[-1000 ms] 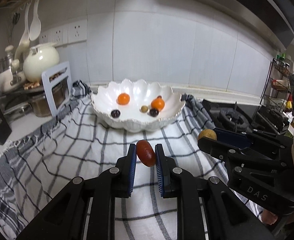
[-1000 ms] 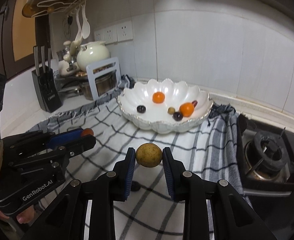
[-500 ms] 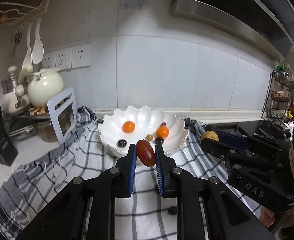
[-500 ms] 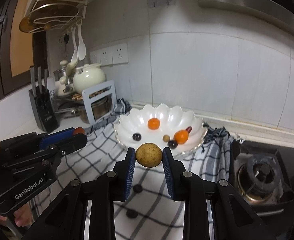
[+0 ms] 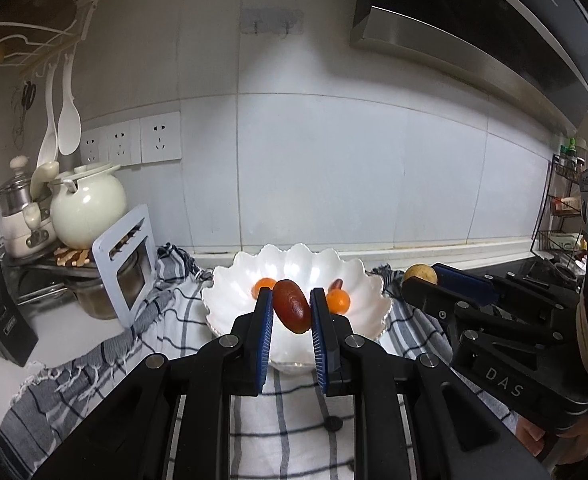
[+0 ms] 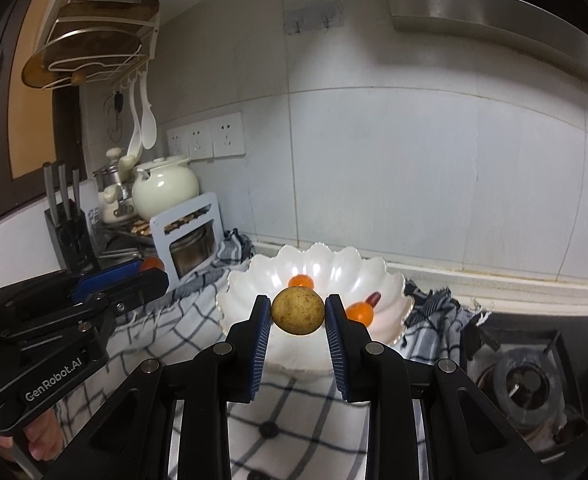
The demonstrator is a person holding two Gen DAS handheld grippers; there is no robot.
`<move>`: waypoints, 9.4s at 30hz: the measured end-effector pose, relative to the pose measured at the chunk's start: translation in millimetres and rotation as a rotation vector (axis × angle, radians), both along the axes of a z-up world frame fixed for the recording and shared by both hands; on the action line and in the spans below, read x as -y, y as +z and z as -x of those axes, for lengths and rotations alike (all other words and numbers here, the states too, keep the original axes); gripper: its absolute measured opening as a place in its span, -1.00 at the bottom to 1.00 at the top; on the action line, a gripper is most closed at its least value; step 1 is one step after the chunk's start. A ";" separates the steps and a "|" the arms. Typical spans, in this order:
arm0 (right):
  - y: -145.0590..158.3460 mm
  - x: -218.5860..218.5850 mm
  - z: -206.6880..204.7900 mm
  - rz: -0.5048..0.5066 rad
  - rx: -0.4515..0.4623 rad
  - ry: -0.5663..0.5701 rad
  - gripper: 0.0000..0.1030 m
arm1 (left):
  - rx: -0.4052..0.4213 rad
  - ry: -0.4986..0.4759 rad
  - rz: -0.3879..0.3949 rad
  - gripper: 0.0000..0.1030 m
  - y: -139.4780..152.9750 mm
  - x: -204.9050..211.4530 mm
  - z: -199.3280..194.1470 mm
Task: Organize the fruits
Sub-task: 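Lift and carry the red date and yellow-brown fruit over the white bowl, then open both grippers to drop the red date and yellow-brown fruit into the bowl, then withdraw both open grippers from the bowl toward the dark plums on the cloth, then close the left gripper on a dark plum on the cloth, then close the right gripper on another dark plum on the cloth, then lift and carry both held dark plums over the white bowl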
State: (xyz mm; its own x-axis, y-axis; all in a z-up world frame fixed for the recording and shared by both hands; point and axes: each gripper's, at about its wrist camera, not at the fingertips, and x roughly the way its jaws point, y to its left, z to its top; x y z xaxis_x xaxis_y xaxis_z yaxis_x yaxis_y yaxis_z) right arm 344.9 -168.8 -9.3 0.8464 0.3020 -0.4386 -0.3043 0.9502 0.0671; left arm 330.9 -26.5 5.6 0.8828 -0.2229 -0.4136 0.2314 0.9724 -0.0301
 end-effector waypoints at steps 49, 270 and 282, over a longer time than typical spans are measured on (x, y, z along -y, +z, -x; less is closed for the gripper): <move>-50.6 -13.7 -207.0 0.110 -0.303 -0.058 -0.43 | -0.392 0.008 -0.018 -0.61 -56.3 4.6 -213.7; -36.2 3.2 51.4 0.060 -0.079 -0.013 -0.58 | -0.180 -0.023 -0.061 -0.55 -48.8 11.1 20.1; -7.6 7.2 4.3 0.049 -0.036 0.030 -0.58 | -0.126 0.055 -0.075 -0.55 -18.6 17.9 -12.4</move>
